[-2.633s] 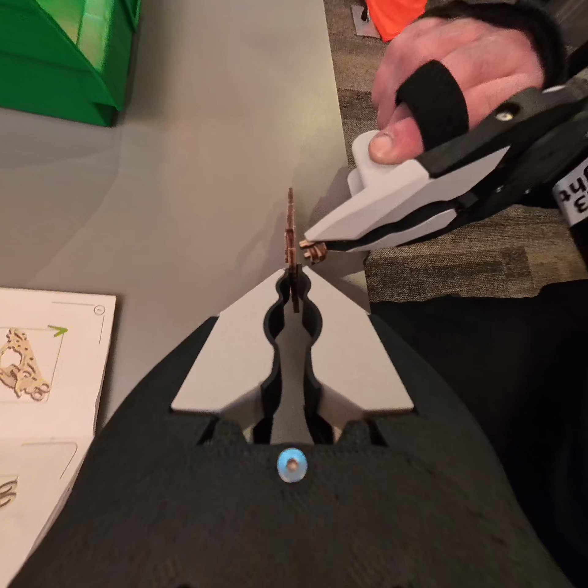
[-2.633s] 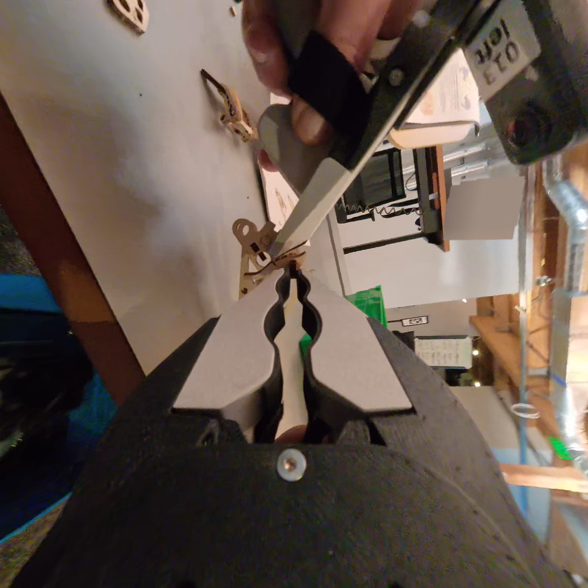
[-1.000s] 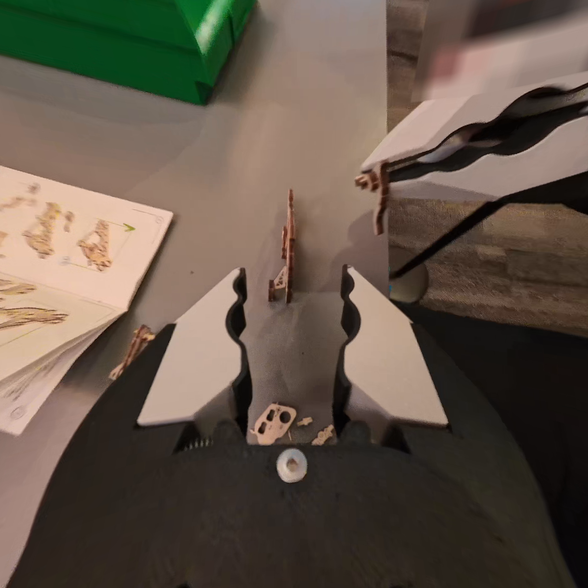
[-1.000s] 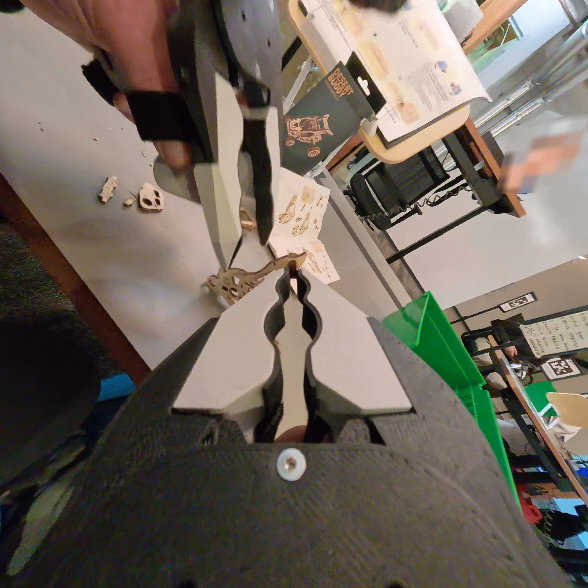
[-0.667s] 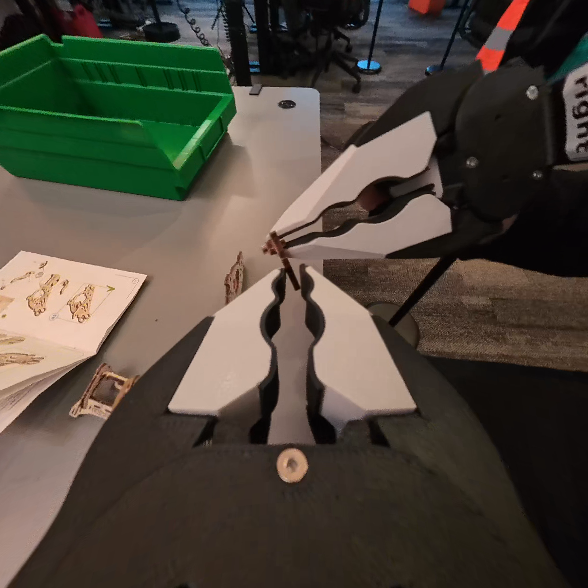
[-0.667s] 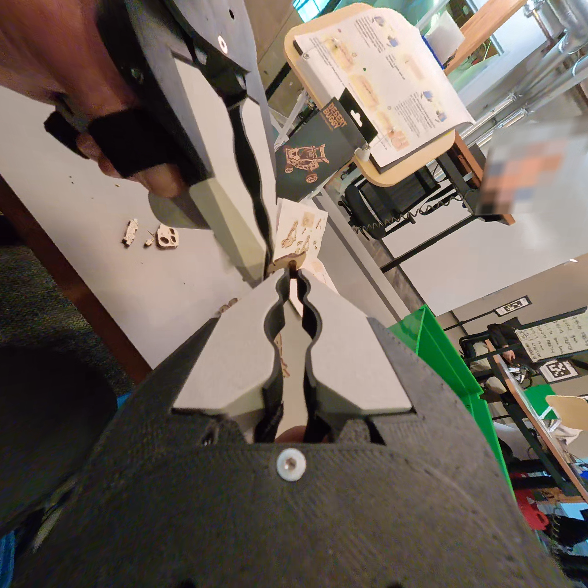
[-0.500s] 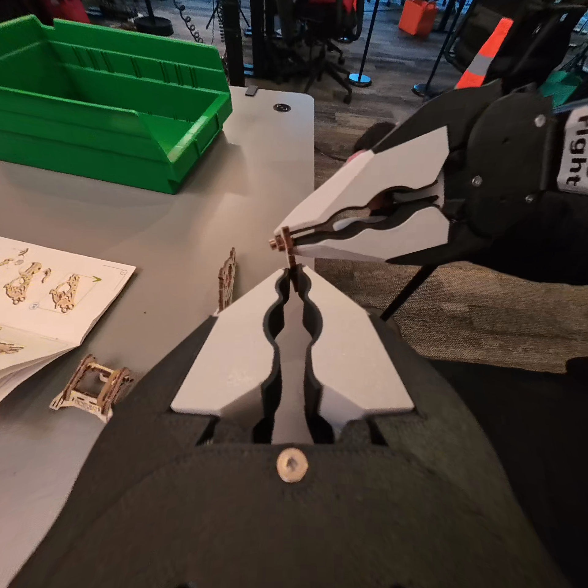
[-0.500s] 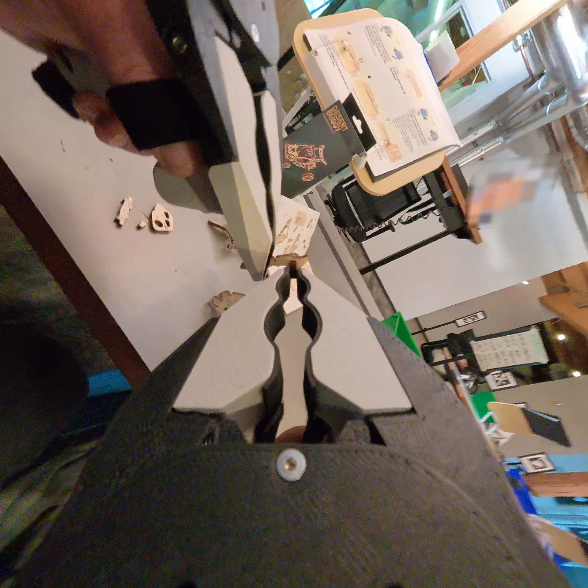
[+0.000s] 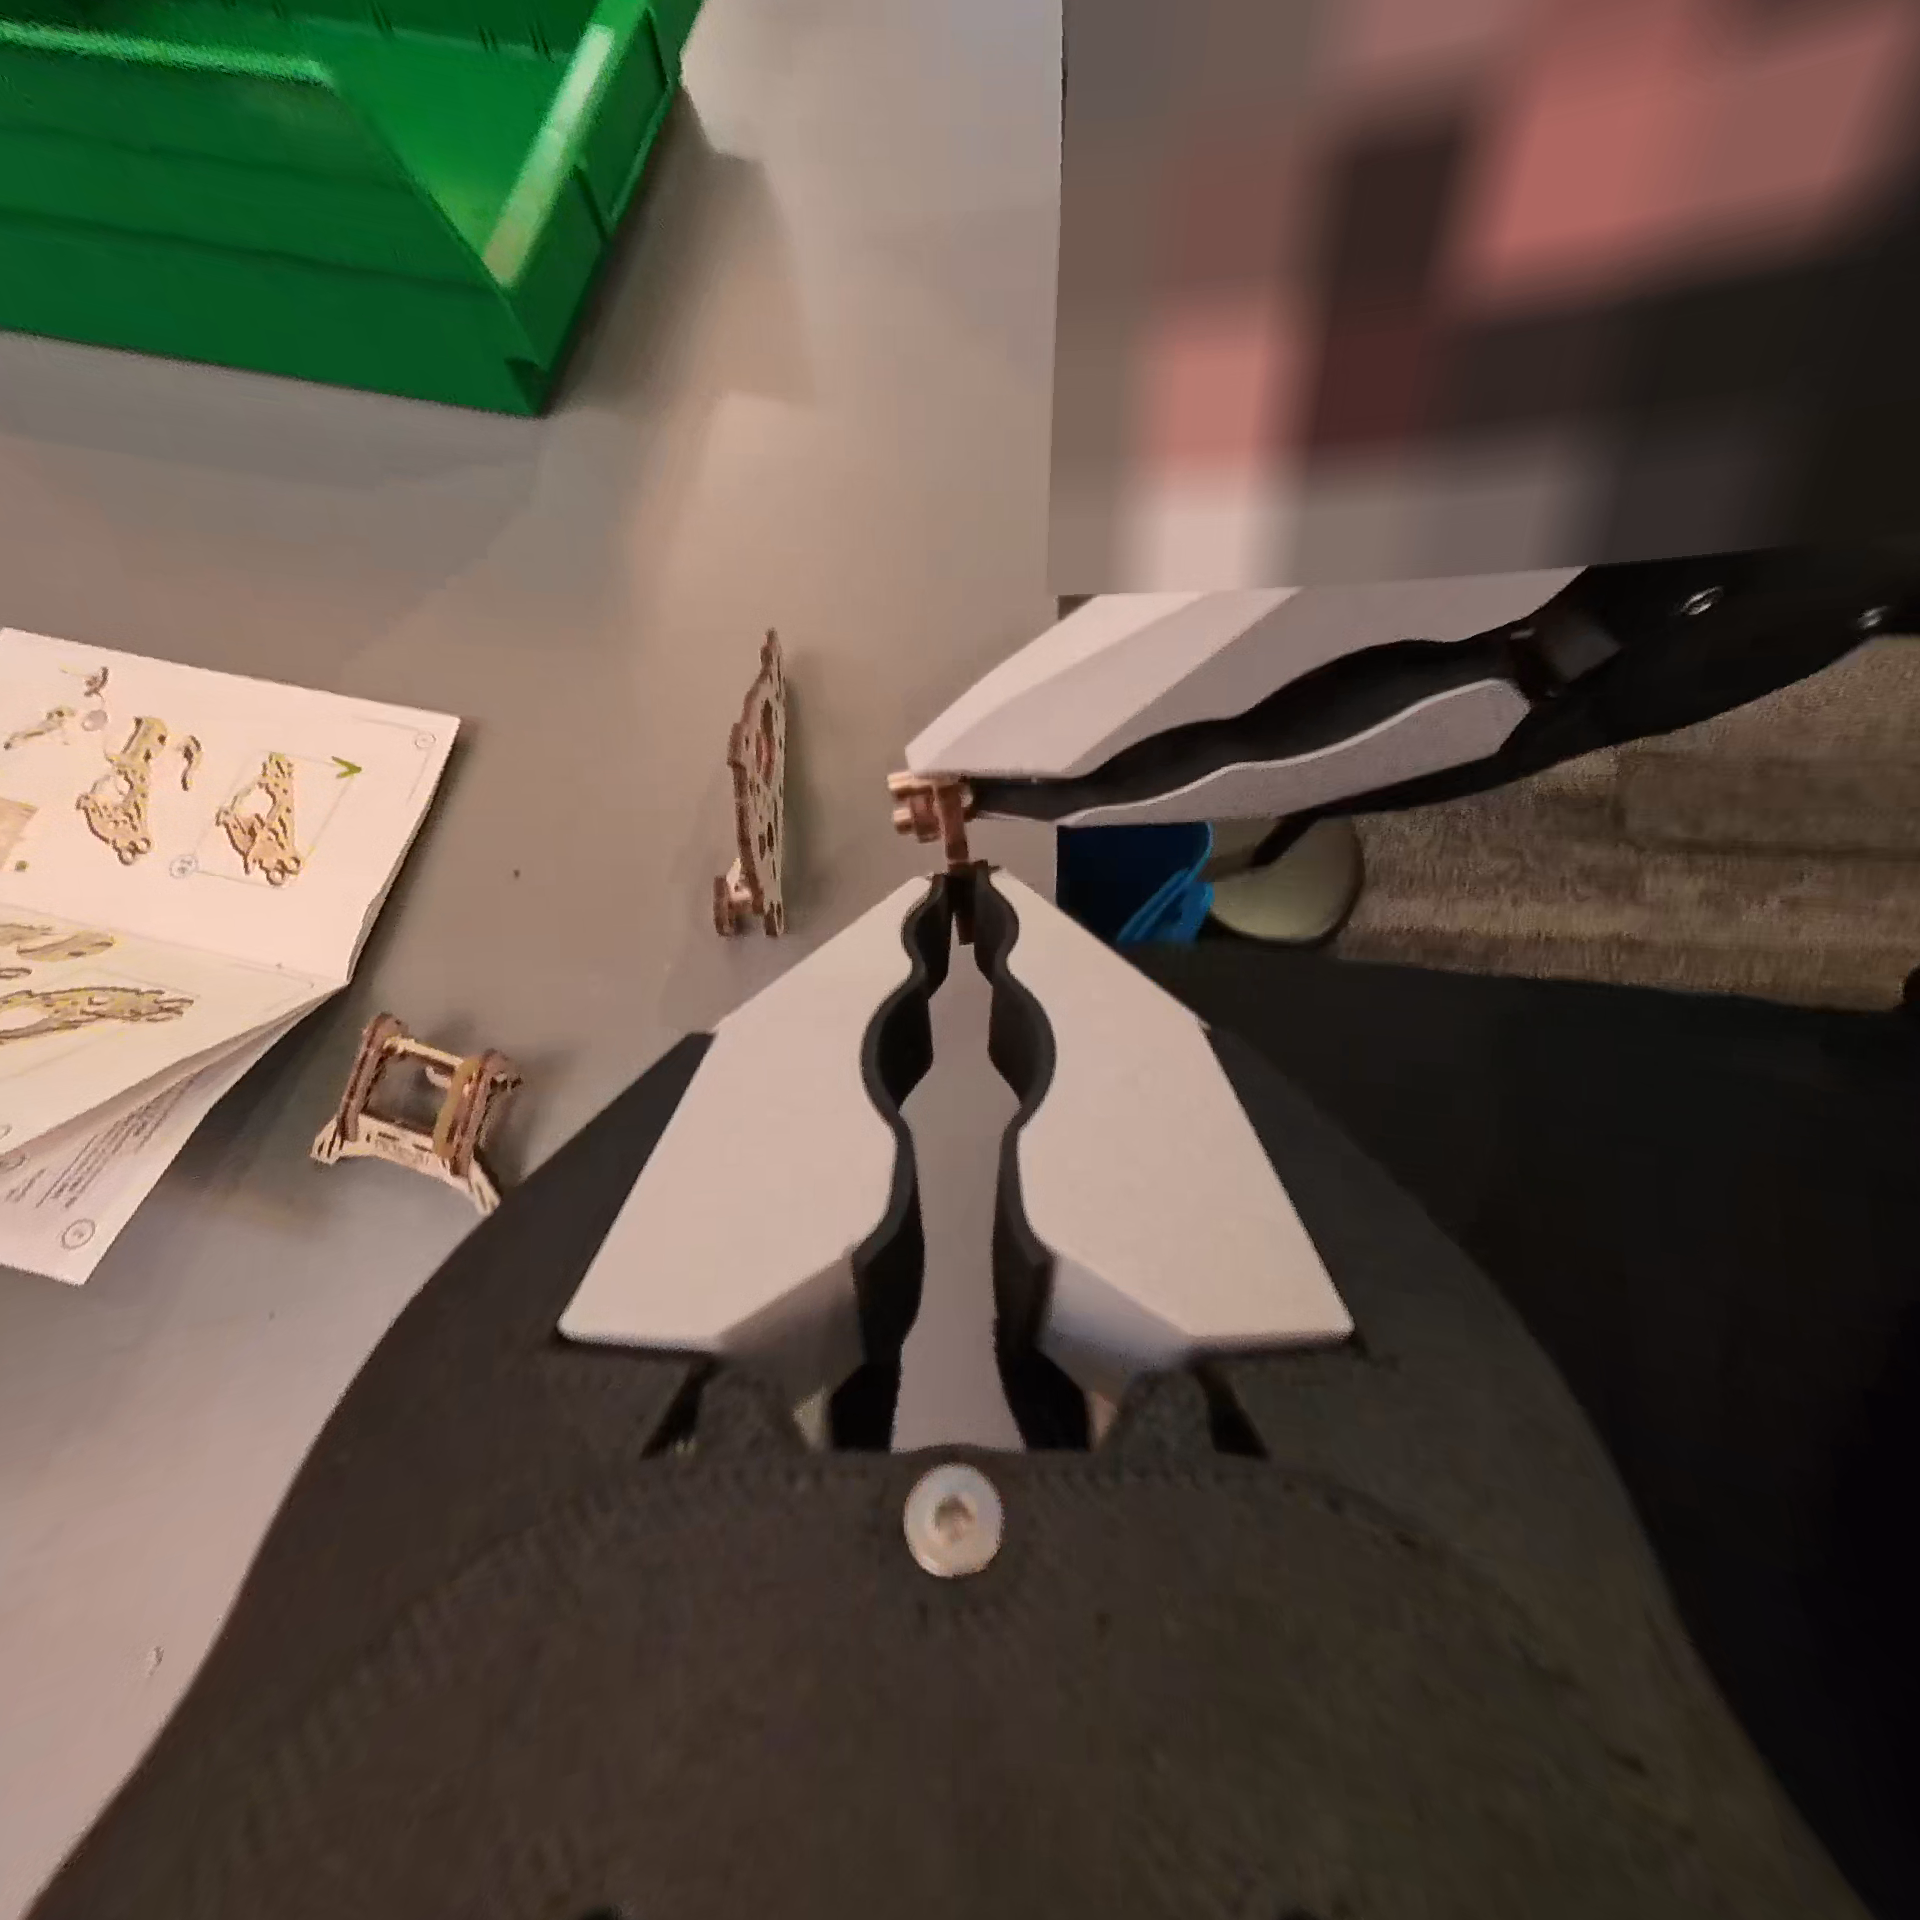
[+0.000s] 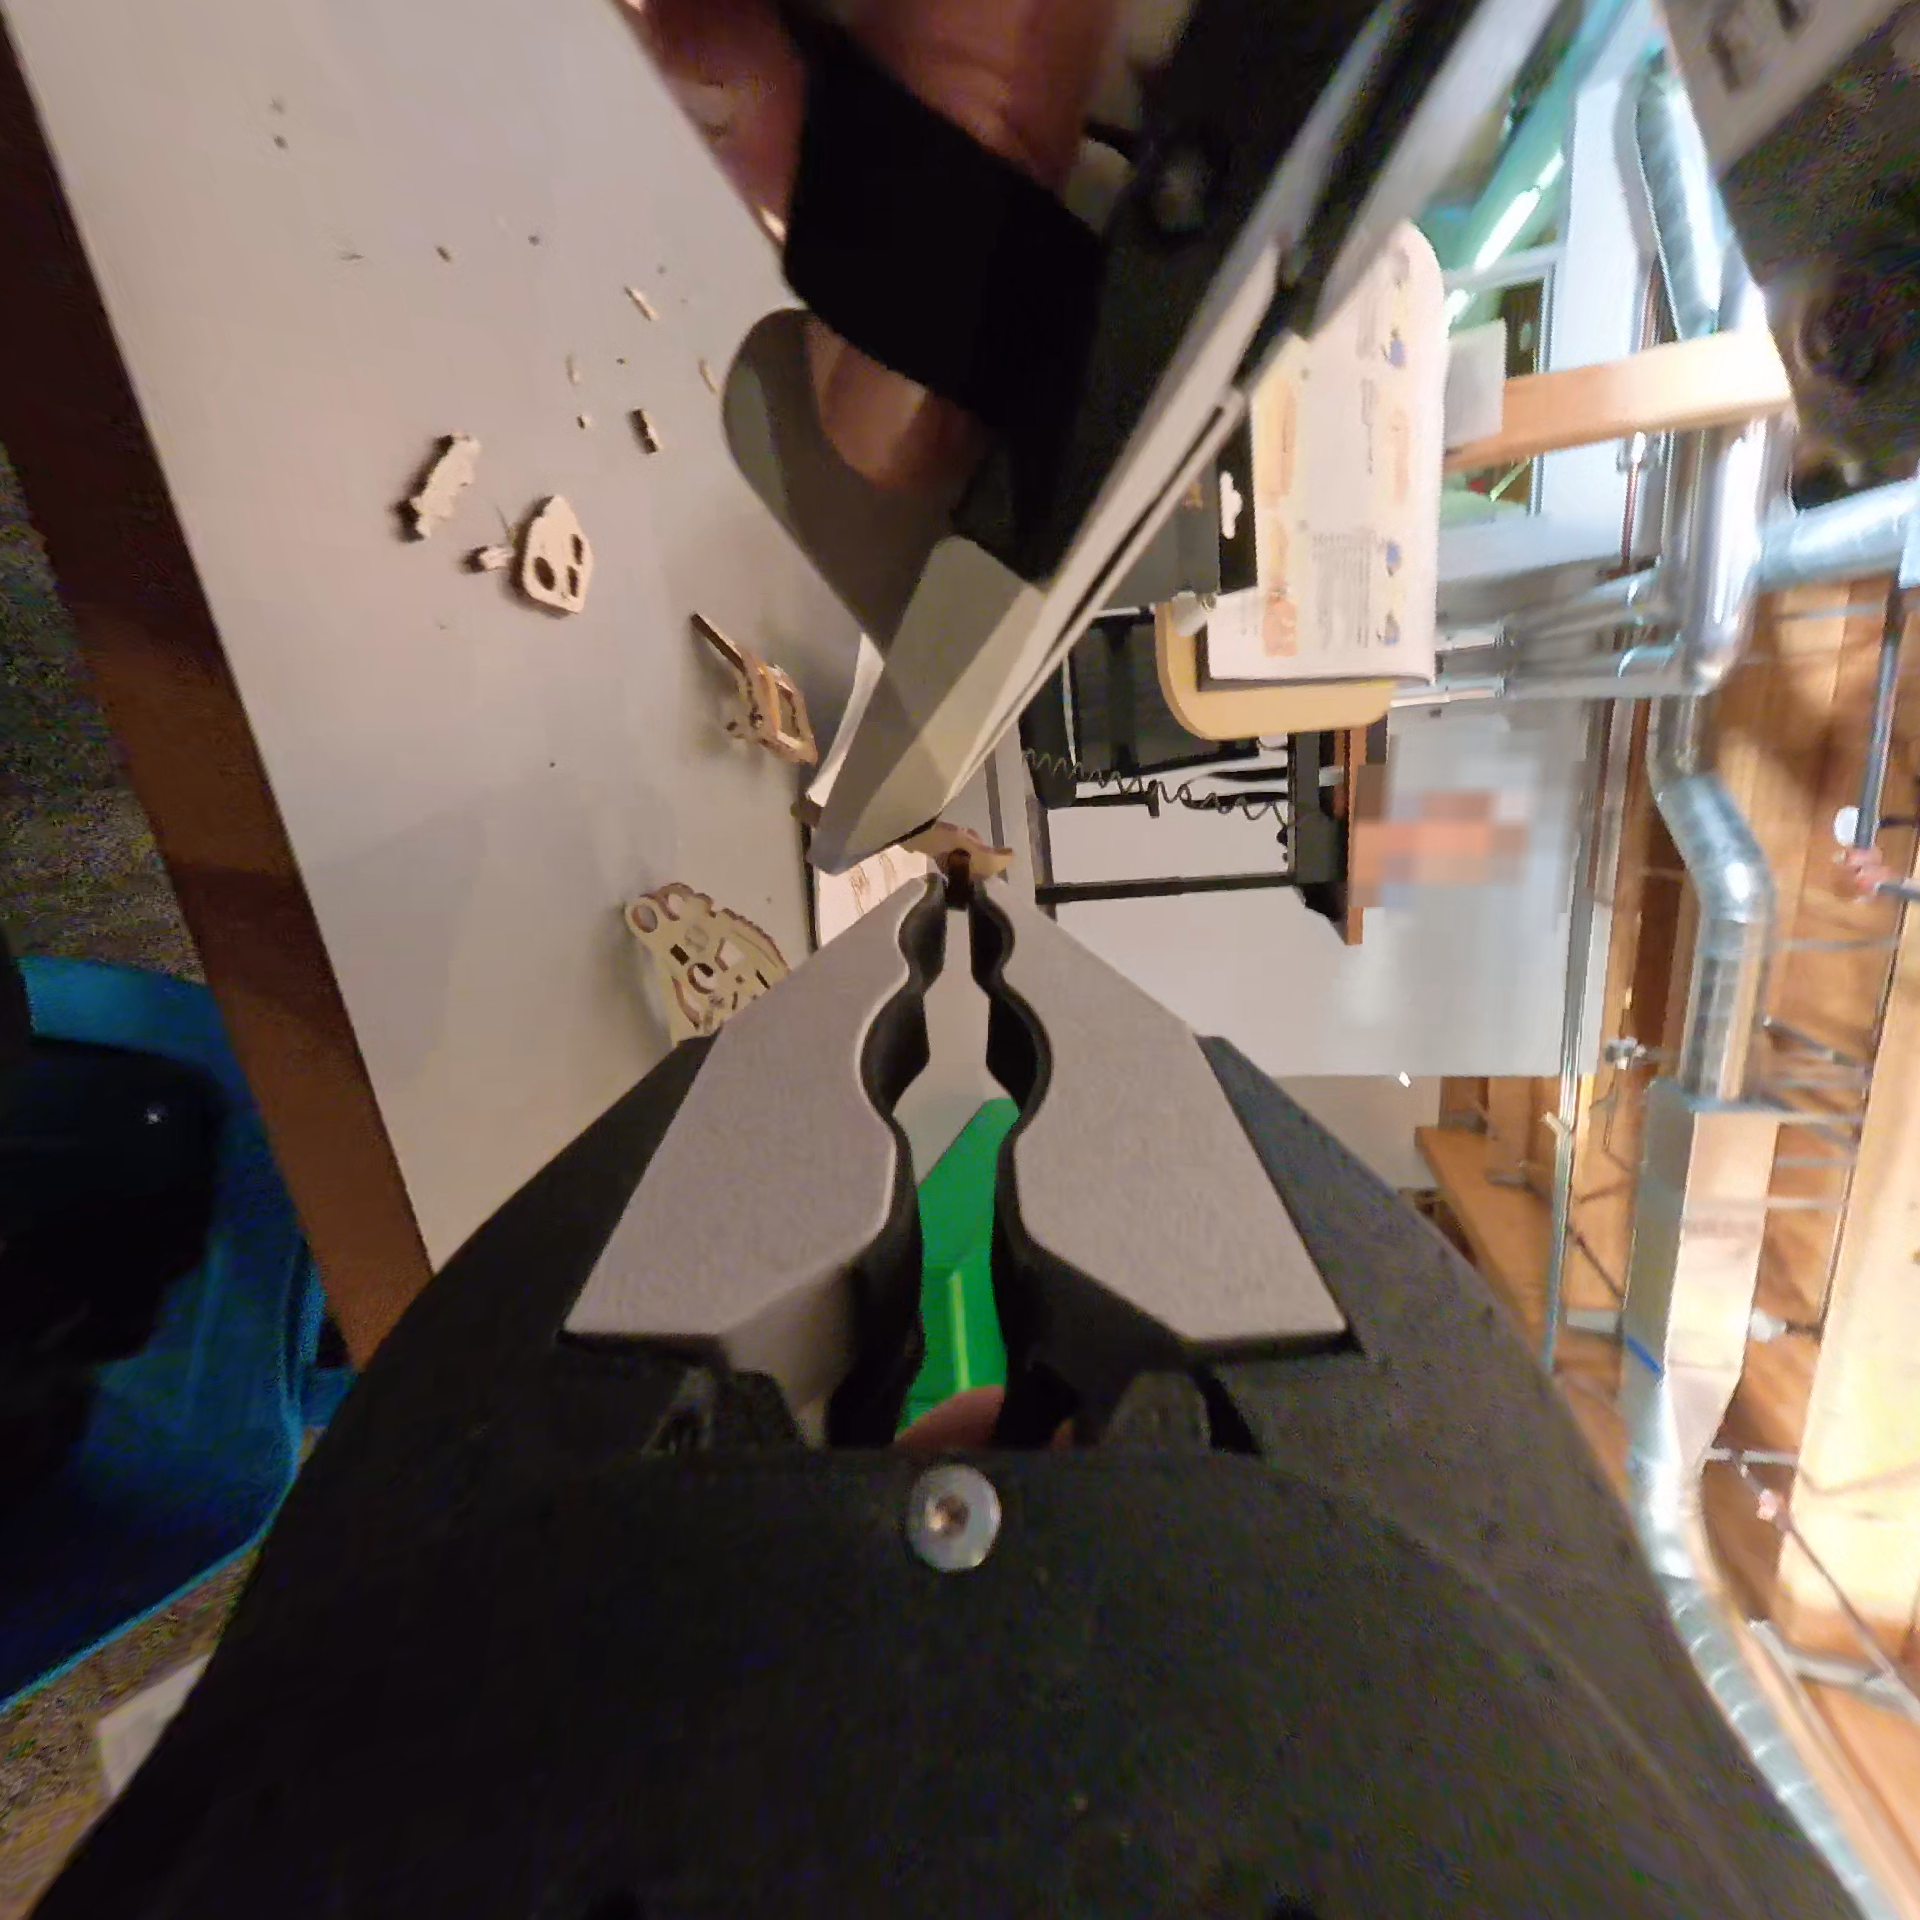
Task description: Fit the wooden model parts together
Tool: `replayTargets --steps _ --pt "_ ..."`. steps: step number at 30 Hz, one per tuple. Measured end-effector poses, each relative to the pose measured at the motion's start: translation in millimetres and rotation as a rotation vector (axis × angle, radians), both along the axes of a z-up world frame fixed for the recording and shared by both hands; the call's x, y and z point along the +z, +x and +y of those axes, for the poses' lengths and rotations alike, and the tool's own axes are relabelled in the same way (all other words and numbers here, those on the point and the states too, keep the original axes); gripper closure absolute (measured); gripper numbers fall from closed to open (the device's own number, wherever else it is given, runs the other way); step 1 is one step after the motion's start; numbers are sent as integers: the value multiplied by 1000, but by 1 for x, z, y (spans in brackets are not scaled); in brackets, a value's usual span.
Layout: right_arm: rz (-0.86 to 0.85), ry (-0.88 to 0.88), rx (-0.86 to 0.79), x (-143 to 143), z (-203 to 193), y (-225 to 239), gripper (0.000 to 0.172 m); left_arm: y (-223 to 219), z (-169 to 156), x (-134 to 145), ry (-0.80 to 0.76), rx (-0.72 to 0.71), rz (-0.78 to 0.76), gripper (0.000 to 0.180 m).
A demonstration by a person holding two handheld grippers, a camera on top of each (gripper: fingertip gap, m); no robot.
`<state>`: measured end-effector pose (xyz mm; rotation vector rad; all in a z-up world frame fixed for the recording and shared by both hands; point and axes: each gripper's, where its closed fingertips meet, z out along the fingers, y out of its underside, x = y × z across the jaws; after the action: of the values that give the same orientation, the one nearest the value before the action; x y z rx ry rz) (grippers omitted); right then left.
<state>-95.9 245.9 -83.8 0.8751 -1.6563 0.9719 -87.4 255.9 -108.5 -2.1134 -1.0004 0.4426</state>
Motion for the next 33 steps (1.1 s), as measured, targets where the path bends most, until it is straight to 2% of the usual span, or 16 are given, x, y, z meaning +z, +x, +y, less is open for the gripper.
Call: replayTargets --steps 4,7,8,10,14,16,18,21,26,33 --pt "-46 -4 27 1 -2 1 163 -1 -7 -1 -28 12 -24 179" --pt "-302 -78 47 7 1 3 159 -4 -10 4 28 18 14 179" --pt "-430 -108 50 8 2 2 160 -5 -13 5 26 28 34 179" --pt "-825 -160 85 6 3 7 164 -5 -10 10 5 2 111 179" --pt "-1507 -306 164 15 8 0 160 -8 -10 14 -176 -26 267 178" --pt "-1781 -304 248 16 9 2 157 -9 -7 16 -238 -44 329 179" --pt "-1946 -308 329 19 9 6 161 -9 -6 18 -273 -46 369 179" --pt "-2073 -330 392 22 10 6 168 -10 -4 20 -319 -60 418 179" --pt "-2112 -330 424 21 11 6 170 -12 -5 18 -427 -76 450 179" --pt "-1819 -380 240 16 10 2 171 -15 -12 13 -578 -26 355 178"
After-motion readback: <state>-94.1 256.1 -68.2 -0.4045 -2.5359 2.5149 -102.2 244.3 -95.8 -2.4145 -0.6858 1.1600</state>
